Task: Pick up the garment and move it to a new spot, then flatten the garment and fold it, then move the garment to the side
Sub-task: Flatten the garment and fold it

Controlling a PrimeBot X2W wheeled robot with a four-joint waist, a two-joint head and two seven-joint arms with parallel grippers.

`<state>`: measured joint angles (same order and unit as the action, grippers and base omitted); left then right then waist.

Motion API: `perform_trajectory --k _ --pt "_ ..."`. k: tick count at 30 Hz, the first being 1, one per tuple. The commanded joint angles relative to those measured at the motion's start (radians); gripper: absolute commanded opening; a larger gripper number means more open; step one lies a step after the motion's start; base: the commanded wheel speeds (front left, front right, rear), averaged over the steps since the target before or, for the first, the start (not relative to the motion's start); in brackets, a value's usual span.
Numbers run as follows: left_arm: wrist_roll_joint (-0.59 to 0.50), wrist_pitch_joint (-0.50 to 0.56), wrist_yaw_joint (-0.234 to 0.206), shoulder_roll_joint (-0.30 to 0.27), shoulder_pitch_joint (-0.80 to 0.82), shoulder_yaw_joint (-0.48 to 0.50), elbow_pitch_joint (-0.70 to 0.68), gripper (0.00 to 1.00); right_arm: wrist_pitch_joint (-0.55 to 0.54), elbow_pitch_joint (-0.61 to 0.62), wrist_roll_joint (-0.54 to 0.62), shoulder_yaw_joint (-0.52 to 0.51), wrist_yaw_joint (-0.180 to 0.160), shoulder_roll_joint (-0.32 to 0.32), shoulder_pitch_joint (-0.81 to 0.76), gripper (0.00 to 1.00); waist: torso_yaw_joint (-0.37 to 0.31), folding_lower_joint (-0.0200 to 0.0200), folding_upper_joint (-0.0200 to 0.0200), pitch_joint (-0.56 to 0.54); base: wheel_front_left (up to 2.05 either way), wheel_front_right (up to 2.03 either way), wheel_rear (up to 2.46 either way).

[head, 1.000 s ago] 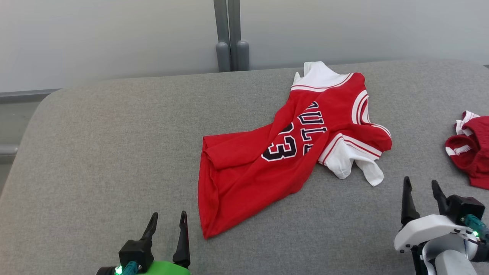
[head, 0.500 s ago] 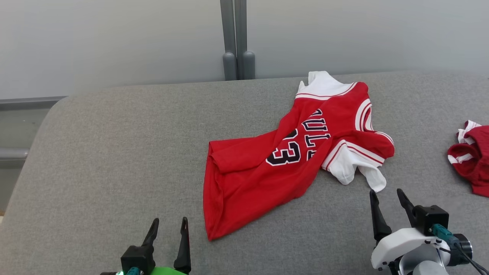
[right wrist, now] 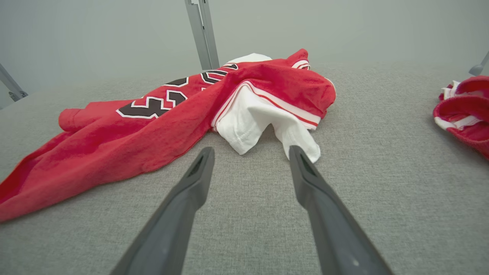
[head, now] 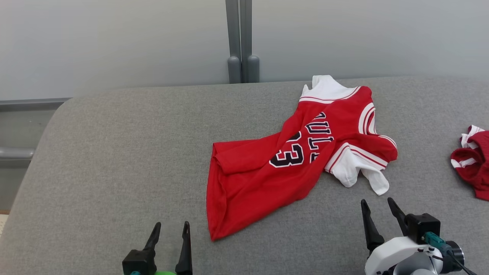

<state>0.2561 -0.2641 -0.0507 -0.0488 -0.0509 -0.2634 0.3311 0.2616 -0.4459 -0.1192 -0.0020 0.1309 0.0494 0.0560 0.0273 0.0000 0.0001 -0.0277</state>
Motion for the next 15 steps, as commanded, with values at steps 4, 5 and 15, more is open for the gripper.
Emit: perform_trajectory --k 4,5,15 --pt "0.025 0.000 0.034 -0.004 0.007 -0.027 0.013 1.00 0.004 -0.007 0.003 -0.003 -0.001 0.003 0.004 1.00 -0.003 0.0000 -0.0001 0.020 0.00 0.00 0.00" --pt "0.032 0.000 0.045 -0.004 0.010 -0.042 0.025 1.00 0.004 -0.010 0.004 -0.003 -0.001 0.003 0.008 1.00 -0.007 0.0000 -0.0001 0.026 0.00 0.00 0.00" --pt "0.070 0.000 0.074 -0.004 0.058 -0.132 0.120 1.00 0.004 -0.015 0.023 -0.028 -0.001 0.003 0.041 1.00 -0.056 0.0000 -0.0001 0.094 0.00 0.00 0.00"
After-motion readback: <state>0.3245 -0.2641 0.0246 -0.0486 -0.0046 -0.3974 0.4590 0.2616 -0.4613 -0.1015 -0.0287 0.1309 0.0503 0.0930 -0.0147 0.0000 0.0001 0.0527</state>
